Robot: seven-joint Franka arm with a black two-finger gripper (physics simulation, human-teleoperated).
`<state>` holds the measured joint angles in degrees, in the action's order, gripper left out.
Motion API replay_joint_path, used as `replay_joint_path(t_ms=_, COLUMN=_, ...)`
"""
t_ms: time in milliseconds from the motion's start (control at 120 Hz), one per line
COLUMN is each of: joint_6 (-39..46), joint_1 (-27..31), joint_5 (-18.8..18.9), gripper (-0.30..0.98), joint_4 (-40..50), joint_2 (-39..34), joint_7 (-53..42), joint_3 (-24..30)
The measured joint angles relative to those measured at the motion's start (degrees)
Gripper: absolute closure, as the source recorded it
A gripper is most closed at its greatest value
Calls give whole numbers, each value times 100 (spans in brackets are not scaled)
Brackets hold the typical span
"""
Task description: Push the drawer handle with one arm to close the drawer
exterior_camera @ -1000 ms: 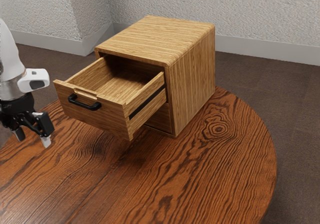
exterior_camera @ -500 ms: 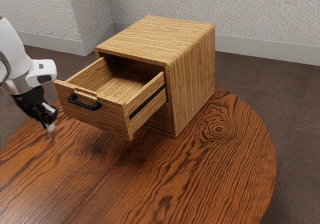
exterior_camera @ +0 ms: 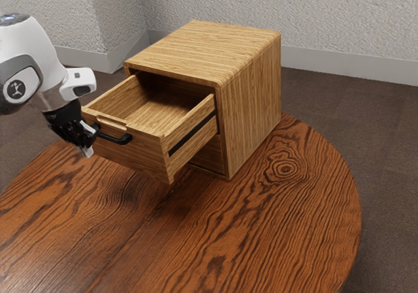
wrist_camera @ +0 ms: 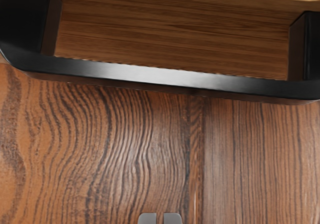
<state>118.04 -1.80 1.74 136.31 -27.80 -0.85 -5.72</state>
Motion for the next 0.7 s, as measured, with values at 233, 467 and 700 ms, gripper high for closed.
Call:
replay_joint_path(t_ms=233, joint_6=107, joint_1=-80, joint_5=-27, gripper=78, joint_4=-228, joint_2=372, joint_7=-2, joint_3=0)
replay_joint_path(t_ms=467, joint_6=238, joint_1=-103, joint_5=-27, gripper=78, joint_4=-434, joint_2=606, joint_7=-6, joint_3=-14)
replay_joint_path(t_ms=700, joint_6=291, joint_1=-110, joint_5=-24, gripper=79, joint_4=-736, joint_2=994, joint_7=-7, joint_3=-17)
